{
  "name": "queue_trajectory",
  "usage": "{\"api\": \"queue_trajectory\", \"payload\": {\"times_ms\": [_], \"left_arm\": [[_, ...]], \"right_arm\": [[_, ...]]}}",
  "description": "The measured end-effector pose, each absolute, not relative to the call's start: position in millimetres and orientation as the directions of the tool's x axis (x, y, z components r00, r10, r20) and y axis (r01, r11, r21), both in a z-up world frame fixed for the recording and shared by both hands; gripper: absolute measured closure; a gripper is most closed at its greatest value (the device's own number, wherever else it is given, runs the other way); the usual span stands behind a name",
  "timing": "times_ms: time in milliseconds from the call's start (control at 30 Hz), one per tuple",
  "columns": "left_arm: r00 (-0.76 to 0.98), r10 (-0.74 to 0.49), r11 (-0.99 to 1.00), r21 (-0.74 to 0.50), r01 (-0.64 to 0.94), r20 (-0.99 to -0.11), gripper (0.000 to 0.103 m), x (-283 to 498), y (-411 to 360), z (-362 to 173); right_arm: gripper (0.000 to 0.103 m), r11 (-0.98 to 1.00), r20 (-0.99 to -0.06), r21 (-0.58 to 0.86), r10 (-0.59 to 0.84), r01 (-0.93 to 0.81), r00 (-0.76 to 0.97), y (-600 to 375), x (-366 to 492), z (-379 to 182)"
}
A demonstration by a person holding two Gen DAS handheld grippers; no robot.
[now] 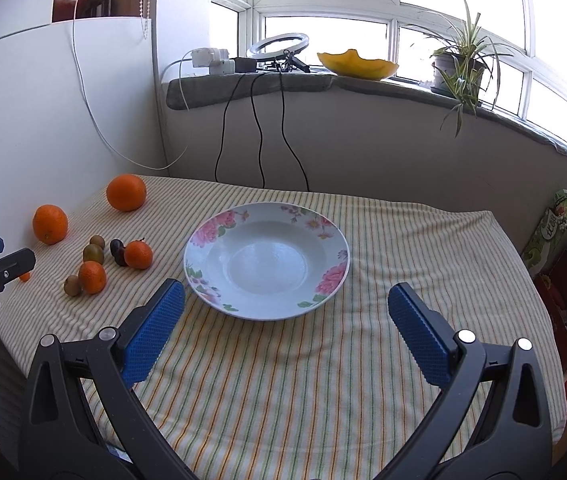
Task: Organize fruits
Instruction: 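Grasp the brown kiwi with the left gripper while the right gripper grasps a tangerine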
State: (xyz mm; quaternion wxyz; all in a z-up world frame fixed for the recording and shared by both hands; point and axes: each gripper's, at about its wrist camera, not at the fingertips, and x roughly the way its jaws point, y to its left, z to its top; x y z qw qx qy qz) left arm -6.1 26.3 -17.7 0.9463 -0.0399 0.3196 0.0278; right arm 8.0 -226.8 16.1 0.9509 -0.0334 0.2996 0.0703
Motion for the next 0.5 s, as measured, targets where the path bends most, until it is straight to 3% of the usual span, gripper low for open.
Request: {"api": "queue_trajectory", "payload": {"times_ms": [200,367,500], "left_arm": [[0.778,0.024,0.994,-0.071,-0.088,-0.628,0.011,-8,38,-26],[0.754,-0.014,0.991,-0.110,-0.078,-0.657,0.028,-4,44,-38],[0.730,-0.060,0.987,-0.148,-0.057,-0.680,0.034,-1,45,-50]], "right_arm": [[0.003,0.964,-0.586,0.005,0.219,-0.267,0.780,-203,14,17],[0.010,0.929,-0.612,0.033,0.310,-0.368,0.728,-178,22,12],[0.018,0.888,-0.644,0.073,0.390,-0.454,0.658,-158,31,5]]}}
